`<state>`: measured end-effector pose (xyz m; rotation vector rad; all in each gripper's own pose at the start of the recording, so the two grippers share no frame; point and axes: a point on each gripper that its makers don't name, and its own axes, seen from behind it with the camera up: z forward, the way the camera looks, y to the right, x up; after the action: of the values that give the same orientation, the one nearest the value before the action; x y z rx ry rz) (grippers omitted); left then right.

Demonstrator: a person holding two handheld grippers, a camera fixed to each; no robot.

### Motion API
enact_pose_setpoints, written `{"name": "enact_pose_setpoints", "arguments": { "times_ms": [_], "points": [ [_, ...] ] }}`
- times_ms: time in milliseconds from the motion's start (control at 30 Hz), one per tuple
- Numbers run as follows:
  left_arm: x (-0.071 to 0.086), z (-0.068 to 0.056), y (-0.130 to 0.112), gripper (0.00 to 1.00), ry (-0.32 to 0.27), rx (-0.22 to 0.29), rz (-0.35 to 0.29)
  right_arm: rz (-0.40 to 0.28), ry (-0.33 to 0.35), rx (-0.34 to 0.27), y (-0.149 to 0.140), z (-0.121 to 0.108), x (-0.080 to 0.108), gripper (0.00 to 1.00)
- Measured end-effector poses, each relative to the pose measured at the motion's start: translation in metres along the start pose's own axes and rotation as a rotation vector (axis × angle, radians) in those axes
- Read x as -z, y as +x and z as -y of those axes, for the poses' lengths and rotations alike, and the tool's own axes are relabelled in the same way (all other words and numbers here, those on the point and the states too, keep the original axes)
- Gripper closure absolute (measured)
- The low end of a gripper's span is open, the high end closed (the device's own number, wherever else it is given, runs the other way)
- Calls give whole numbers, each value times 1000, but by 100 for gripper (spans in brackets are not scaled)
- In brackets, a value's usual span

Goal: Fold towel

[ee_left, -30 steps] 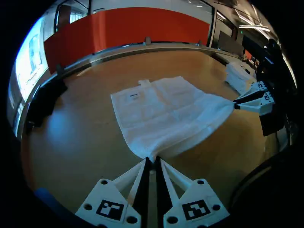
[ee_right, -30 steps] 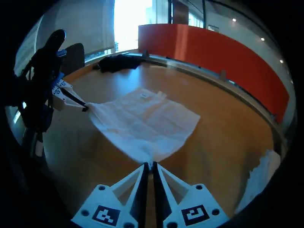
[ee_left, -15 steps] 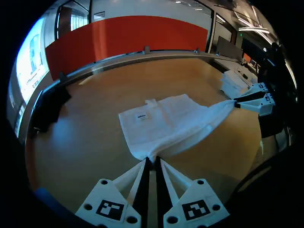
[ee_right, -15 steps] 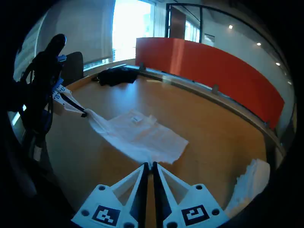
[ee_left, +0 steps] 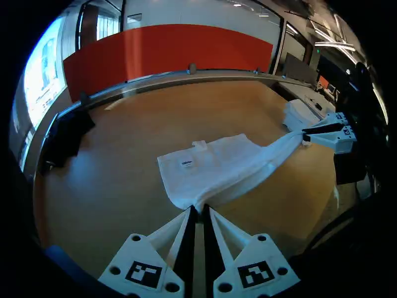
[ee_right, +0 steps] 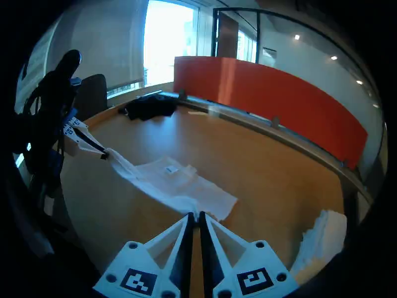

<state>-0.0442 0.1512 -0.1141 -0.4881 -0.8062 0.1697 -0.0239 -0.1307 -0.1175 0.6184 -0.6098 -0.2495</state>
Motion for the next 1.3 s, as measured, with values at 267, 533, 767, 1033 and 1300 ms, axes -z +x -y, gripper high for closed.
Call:
{"name": "enact_pose_setpoints", "arguments": {
  "times_ms": [267, 533, 767, 1033, 1300],
  "points": [
    [5, -3, -5, 89, -1, 17, 11, 1, 3, 7, 2, 2, 3, 91],
    [1, -3, -6, 89, 1, 23, 16, 10, 1, 9, -1, 1, 1, 91],
    [-11, 1, -4, 89, 6, 19, 26, 22, 1, 17, -2, -3, -7, 91],
    [-33, 13, 3, 89, 14, 15, 34, 44, 3, 18, -6, -11, -26, 91],
    [-63, 27, 9, 89, 20, 12, 53, 74, -1, 7, -12, -21, -52, 91]
  ]
}}
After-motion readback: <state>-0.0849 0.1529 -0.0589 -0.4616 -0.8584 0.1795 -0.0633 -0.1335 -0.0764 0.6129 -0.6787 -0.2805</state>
